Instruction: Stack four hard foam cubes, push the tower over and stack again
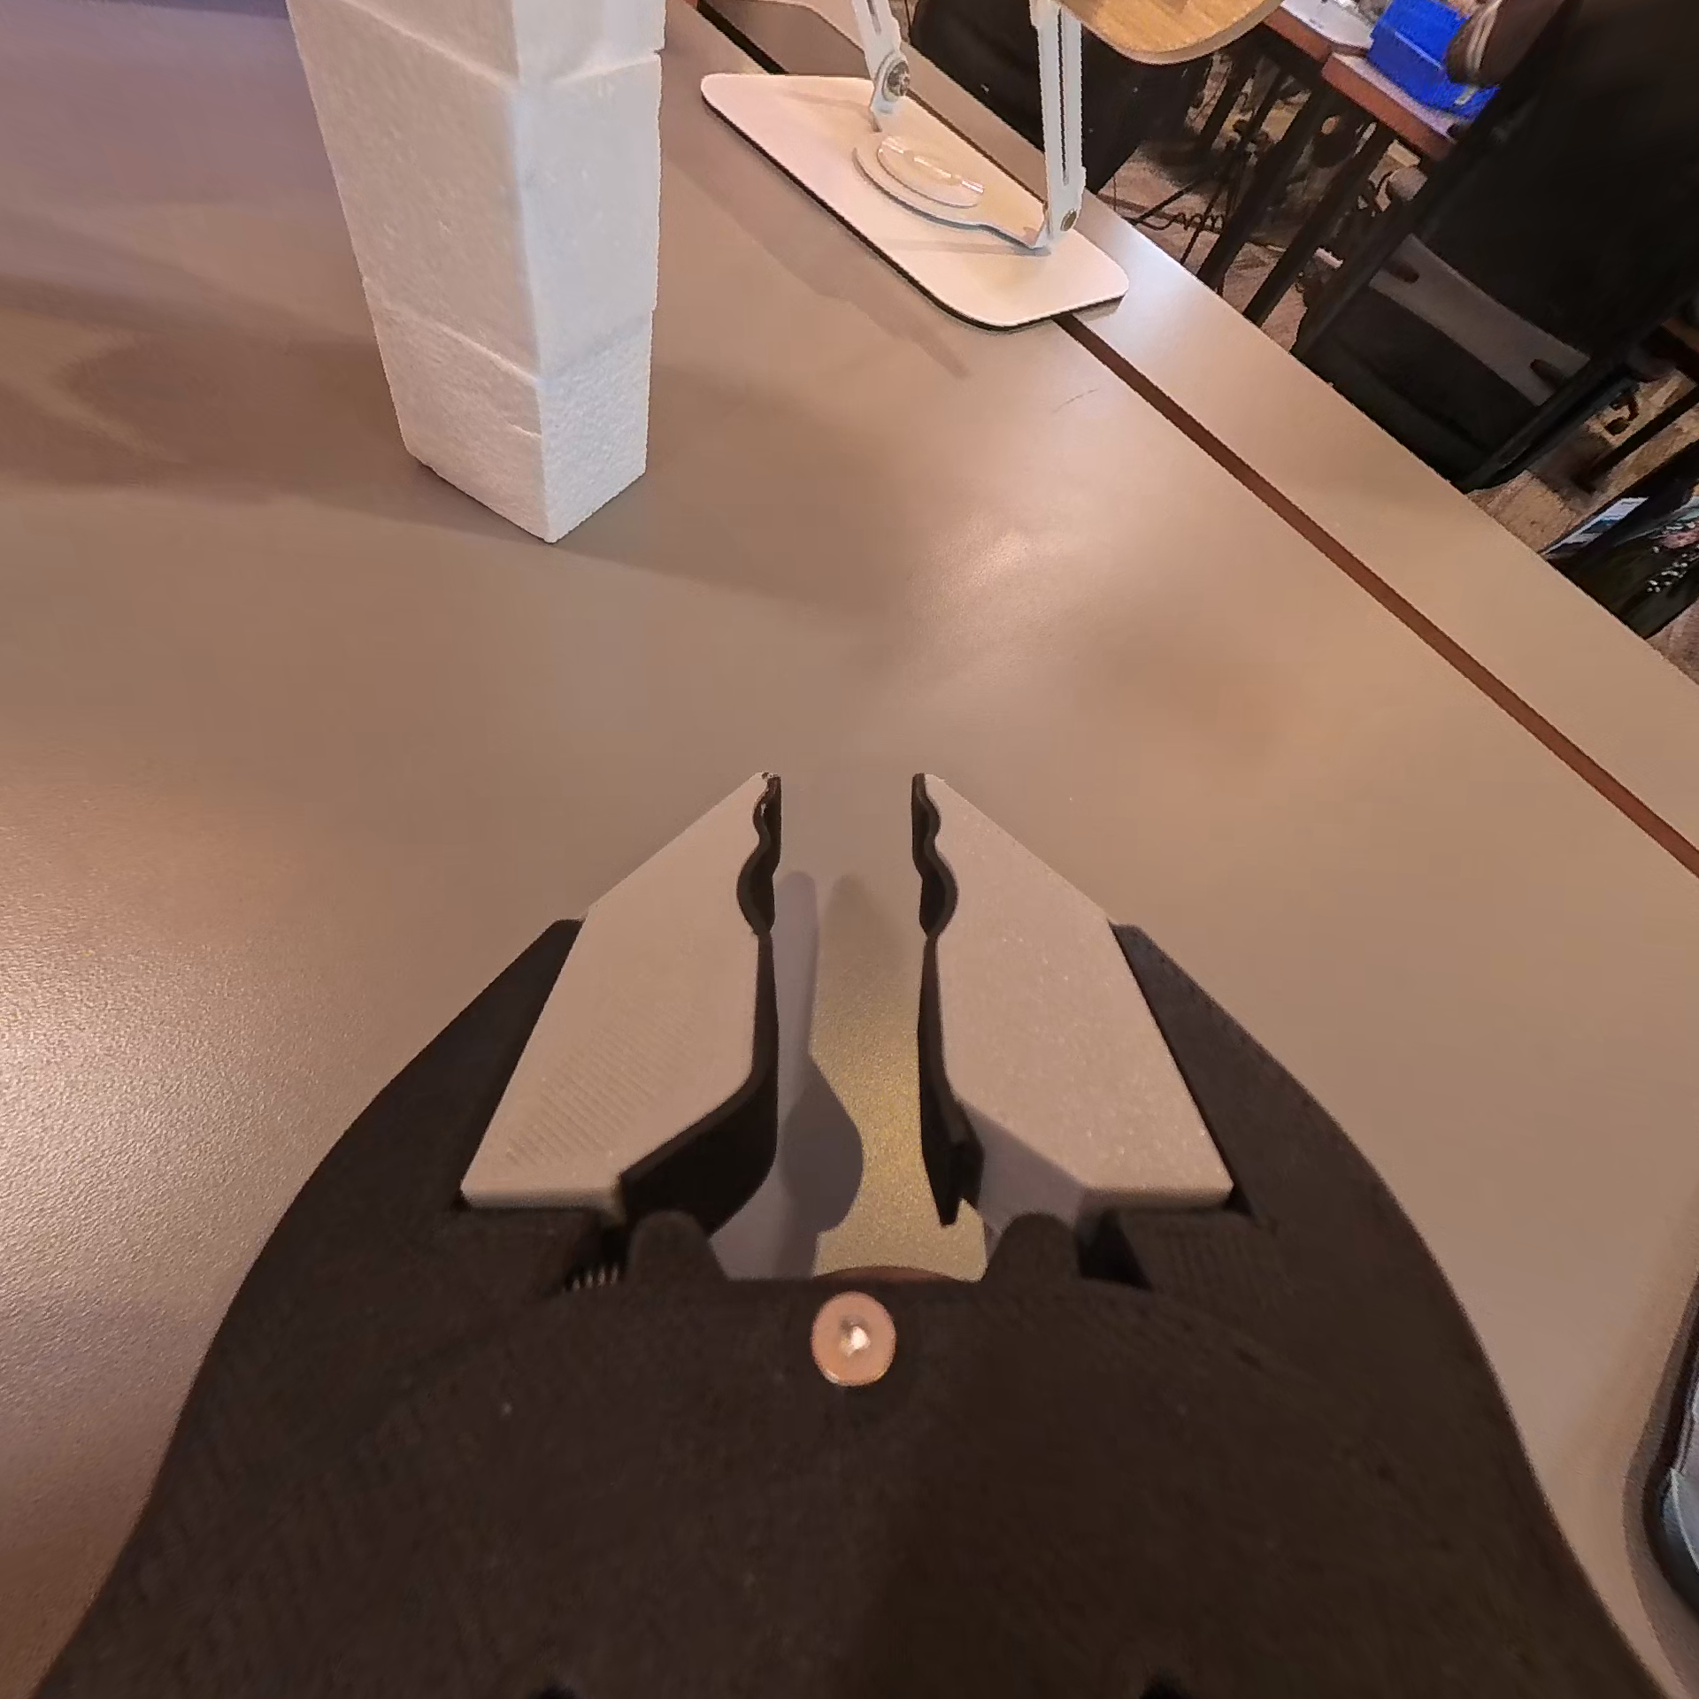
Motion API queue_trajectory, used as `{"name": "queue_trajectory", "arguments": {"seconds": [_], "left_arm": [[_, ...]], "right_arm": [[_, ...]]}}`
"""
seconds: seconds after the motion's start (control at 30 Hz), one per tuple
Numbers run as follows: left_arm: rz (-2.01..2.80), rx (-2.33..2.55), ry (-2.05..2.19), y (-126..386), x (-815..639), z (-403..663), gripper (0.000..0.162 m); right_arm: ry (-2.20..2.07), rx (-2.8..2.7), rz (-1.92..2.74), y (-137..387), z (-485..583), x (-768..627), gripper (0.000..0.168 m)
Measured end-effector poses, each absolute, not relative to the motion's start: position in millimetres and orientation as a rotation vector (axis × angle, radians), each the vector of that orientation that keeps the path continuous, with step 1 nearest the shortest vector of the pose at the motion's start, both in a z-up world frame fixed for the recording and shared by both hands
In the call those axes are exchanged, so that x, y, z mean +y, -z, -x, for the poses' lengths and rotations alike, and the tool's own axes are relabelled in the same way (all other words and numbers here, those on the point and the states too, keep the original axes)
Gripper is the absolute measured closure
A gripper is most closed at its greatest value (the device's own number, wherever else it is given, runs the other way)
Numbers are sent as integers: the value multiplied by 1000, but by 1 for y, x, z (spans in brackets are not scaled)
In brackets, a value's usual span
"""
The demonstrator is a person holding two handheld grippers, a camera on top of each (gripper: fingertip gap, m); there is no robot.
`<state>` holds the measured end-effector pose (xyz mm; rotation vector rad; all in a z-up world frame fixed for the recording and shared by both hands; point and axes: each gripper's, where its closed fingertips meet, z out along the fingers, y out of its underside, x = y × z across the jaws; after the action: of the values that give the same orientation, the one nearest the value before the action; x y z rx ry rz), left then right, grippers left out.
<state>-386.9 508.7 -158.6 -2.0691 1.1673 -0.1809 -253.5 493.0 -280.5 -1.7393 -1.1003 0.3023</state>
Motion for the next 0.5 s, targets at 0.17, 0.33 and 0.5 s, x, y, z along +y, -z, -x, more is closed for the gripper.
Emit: {"name": "queue_trajectory", "arguments": {"seconds": [0.17, 0.33, 0.5], "left_arm": [[2067, 1159, 173, 158, 510, 387, 86], [2029, 1150, 193, 148, 505, 388, 86], [1971, 1078, 210, 126, 502, 399, 84]], "right_arm": [[-303, -1099, 1738, 280, 254, 493, 143], [-303, -1100, 1738, 280, 254, 492, 143], [-307, -1094, 1738, 279, 253, 493, 142]]}}
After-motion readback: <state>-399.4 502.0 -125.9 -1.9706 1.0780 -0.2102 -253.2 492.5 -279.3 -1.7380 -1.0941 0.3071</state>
